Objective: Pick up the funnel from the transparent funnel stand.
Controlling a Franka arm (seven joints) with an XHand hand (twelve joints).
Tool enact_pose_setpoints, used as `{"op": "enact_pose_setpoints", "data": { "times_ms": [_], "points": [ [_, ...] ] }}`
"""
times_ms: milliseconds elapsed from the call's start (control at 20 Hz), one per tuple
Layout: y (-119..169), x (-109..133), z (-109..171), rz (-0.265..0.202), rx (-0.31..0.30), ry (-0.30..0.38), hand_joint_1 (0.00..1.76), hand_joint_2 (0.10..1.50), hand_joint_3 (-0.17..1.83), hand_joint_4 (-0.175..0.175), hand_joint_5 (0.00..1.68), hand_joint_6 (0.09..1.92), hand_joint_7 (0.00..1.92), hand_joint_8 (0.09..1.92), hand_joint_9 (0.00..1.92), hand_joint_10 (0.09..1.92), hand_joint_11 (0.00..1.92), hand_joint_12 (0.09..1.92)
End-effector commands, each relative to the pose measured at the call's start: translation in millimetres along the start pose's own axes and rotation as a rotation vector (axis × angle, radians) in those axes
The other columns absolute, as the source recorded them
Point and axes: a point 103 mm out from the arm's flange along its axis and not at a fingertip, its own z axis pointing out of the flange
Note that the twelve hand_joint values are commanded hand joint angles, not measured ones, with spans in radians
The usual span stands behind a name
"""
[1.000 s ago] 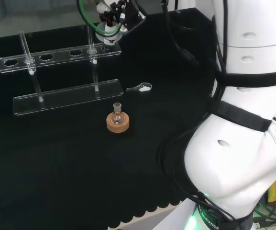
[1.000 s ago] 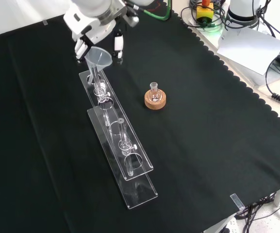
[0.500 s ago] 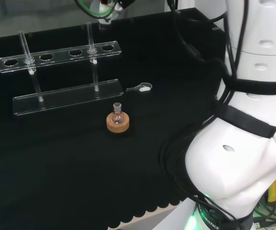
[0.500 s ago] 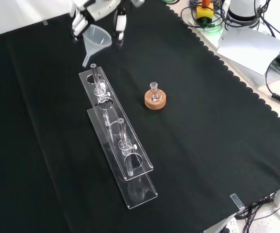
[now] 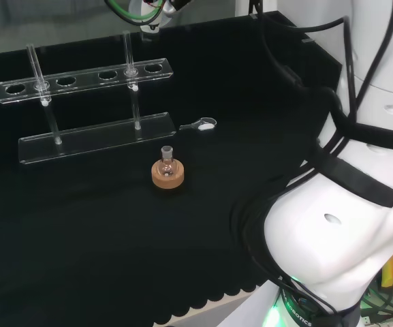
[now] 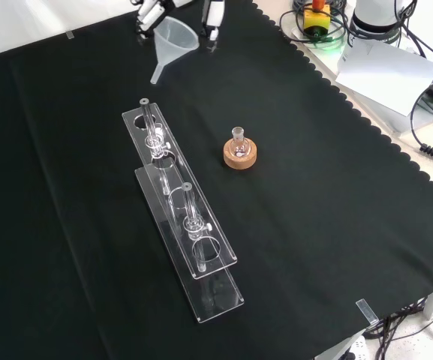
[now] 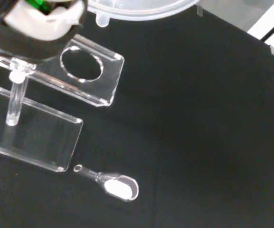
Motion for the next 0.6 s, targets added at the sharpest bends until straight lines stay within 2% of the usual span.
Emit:
{"op": "enact_pose_setpoints", "data": {
  "times_ms": [50,600],
  "points": [
    [-43.2,13.5,3.5,0.031,0.031,0.014,0.99,1.13,-0.01,-0.040,0.82,0.76,0.74,0.62,1.20,0.18,0.92,1.03],
    [-91.9,38.9,22.5,0.018,0.085,0.040,0.99,1.14,-0.02,-0.043,0.81,0.75,0.74,0.61,1.20,0.18,0.92,1.02]
  ]
}}
